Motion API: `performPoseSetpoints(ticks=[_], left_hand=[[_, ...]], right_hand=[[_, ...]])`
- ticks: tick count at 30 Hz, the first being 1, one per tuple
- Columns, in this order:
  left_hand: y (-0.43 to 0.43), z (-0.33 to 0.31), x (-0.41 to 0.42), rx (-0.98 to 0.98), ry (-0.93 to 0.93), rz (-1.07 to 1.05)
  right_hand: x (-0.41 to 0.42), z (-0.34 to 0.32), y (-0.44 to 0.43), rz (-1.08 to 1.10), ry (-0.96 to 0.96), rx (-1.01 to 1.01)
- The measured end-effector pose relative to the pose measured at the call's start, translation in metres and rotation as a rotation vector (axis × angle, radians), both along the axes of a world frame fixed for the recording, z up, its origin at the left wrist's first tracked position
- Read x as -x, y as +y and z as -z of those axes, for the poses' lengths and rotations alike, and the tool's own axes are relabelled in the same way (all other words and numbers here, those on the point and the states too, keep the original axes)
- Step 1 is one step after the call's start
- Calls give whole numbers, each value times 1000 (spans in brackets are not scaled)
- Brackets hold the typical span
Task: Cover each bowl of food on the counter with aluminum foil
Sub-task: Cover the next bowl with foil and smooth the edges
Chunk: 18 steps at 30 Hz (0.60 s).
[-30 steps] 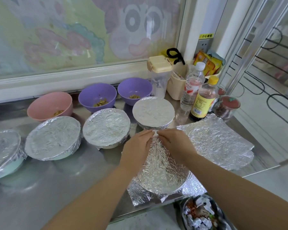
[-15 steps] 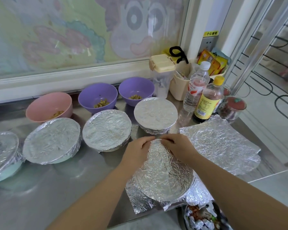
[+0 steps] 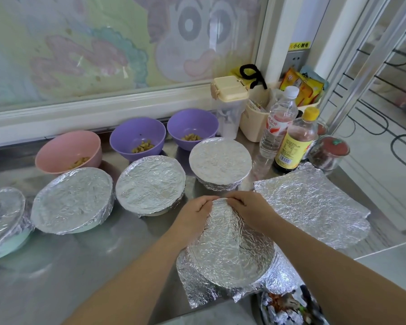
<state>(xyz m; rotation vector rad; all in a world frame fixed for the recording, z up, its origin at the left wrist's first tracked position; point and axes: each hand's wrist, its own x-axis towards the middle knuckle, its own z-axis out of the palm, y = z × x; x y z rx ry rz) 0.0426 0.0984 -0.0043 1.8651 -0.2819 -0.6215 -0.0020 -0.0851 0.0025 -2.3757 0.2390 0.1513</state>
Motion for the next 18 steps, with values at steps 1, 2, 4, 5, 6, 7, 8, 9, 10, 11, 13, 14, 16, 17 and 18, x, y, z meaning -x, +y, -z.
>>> performPoseSetpoints(ticks=[1,2,4,5,6,7,8,9,10,11,13,14,16,17,18], left_hand=[[1,0,2,-7,-12,-6],[3,0,5,-2,-26,-33],[6,2,14,27,-33,-150],[7,2,21,34,-33,-217],[7,1,28,27,-38,-276],[7,0,36,9,-51,-319],[7,-1,42,-1,-66,-340],[9,-3,46,-19,-86,-339],[10,-6,46,-61,-131,-319],[11,-8,42,-126,-210,-273],[11,-12,29,-189,-349,-154],[9,-13,22,-171,-352,-95],[6,-12,14,-135,-267,-22],[5,-8,12,-123,-230,-18],[6,-2,12,-111,-200,-30]], right_hand=[[2,-2,-1,19,-4,1],[6,-5,-2,61,-21,-1],[18,-9,-3,186,-84,-19],[26,-10,-1,234,-118,-18],[35,-11,2,263,-137,-6],[43,-10,6,281,-140,8],[49,-10,10,292,-134,14],[52,-8,13,304,-130,12],[52,-6,14,320,-127,8],[51,-4,13,337,-124,5],[46,-1,11,372,-124,3],[44,0,9,384,-125,-7],[40,0,7,395,-118,-62],[39,0,6,395,-109,-99],[38,0,4,394,-99,-133]])
